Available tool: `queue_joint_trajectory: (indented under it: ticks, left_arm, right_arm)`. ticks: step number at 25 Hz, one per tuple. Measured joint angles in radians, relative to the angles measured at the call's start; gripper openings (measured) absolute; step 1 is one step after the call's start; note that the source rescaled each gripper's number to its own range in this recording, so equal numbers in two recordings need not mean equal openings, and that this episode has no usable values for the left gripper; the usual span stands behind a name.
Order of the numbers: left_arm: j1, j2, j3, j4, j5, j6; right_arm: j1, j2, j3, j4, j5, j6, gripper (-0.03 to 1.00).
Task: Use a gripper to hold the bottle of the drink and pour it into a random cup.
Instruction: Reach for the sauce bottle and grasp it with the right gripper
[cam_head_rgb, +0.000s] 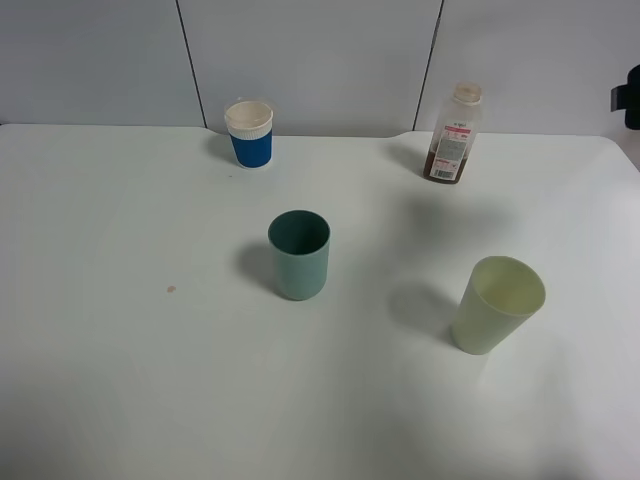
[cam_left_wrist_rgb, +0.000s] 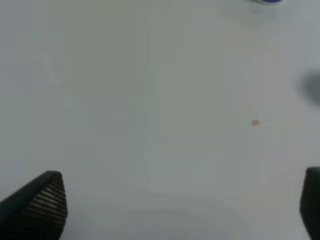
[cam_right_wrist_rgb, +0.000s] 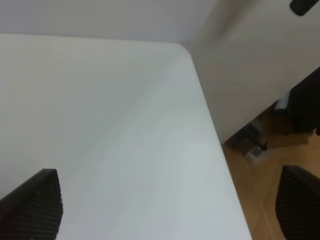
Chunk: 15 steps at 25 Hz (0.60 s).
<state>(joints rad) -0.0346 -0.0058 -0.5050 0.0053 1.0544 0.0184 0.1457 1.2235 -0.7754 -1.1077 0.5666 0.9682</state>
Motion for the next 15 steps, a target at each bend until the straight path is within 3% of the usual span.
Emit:
queue_joint_trajectory:
  ticks: [6, 15]
  left_arm:
    - [0.000, 0.000, 0.000, 0.000, -0.001, 0.000]
    - [0.000, 0.000, 0.000, 0.000, -0.001, 0.000]
  right_arm:
    - [-0.025, 0.057, 0.020, -0.102, -0.078, 0.044, 0.75]
    - [-0.157, 0.204, 0.073, -0.122, -0.418, 0.085, 0.75]
